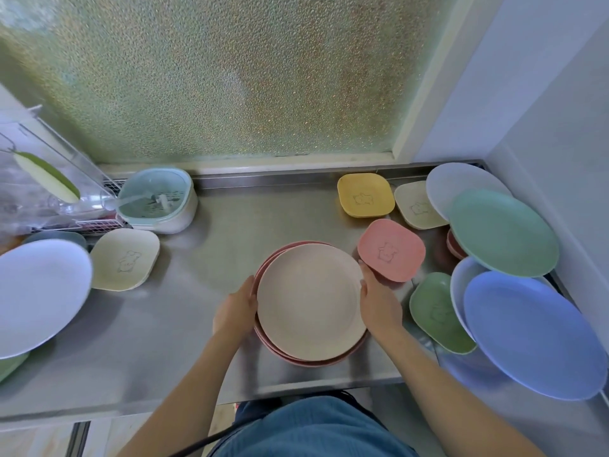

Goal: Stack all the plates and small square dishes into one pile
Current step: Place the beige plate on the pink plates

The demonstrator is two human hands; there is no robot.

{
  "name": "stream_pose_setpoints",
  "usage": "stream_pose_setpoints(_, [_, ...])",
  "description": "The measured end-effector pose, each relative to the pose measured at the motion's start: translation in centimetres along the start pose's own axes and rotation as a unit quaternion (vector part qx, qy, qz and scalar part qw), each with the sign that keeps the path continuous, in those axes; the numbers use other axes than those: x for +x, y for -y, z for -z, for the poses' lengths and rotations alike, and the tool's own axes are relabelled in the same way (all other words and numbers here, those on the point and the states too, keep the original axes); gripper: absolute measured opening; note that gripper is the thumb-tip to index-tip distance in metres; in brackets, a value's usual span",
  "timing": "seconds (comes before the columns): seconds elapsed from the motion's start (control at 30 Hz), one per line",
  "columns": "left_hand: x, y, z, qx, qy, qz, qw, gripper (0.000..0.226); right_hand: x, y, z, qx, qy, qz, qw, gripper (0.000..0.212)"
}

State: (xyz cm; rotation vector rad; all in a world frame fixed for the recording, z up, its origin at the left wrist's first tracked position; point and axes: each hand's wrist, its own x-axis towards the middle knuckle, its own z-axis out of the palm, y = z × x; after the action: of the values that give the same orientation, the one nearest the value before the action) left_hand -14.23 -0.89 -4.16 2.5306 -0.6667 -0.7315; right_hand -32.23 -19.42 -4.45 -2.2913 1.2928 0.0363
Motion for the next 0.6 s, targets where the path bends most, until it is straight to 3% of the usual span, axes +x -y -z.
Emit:
stream_pose_setpoints(0.13, [-0.5, 1.2, 1.0, -0.135, 0.006, 0.033, 0.990, 0.034, 0.1, 1.5, -0.2, -0.025, 0.027, 0.013, 0.999, 0.045])
stream_pose_setpoints(0.23, [-0.7, 1.5, 1.5, -0.189, 0.012, 0.050, 0.981, 0.035, -0.3, 2.7, -0.8, 0.005, 0.035, -0.048, 0.998, 0.044])
stream_pose_setpoints(0.43, [-0.3, 1.9, 1.4, -0.118, 0.008, 0.044, 0.992, 0.031, -0.5, 2.9, -1.4, -0.028, 0.016, -0.037, 0.999, 0.042])
stream_pose_setpoints(0.53, [0.0, 1.9, 1.1, -0.085, 0.013, 0.037, 0.996, 0.032, -0.3, 3.1, -1.2, -0.052, -0.061, -0.016, 0.997, 0.051])
stream_pose_setpoints(0.6, [0.2, 1.8, 1.0, -0.073, 0.011, 0.035, 0.997, 0.033, 0.2, 3.0, -1.3, -0.046, -0.081, -0.038, 0.995, 0.045])
